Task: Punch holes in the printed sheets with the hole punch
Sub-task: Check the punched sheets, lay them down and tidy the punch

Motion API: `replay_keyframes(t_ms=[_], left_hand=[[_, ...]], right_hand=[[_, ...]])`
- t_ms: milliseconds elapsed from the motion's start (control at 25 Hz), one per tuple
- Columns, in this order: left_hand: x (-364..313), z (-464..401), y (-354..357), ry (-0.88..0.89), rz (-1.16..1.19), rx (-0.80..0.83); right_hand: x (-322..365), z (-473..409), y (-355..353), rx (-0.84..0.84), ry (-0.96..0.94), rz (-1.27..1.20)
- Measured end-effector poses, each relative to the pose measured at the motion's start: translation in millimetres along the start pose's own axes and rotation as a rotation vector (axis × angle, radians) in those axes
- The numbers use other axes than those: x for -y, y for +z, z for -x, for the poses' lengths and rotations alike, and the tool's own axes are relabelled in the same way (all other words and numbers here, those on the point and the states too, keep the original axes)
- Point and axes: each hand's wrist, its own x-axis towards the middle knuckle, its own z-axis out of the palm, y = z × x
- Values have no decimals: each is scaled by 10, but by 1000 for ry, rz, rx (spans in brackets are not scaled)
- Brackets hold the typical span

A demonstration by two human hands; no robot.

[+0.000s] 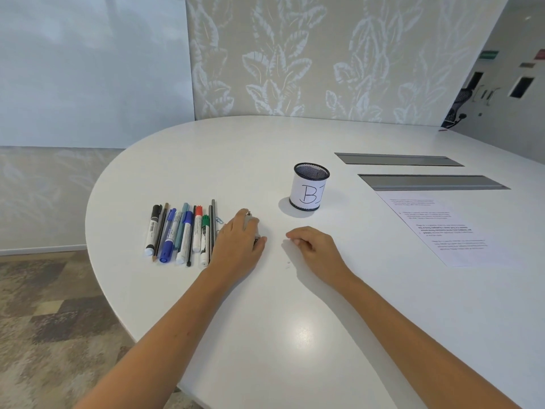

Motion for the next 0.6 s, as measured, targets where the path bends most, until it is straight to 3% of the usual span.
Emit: replay_keyframes(t_ms=[120, 240, 600], left_hand=[[0, 9, -5, 8, 0, 2], [2, 11, -7, 19, -16, 4], [20, 1, 49, 21, -76, -21]], right_hand=[[55, -16, 83, 149, -149, 143], [26, 115, 88, 181, -276, 236], [33, 400, -169, 324, -382, 450]])
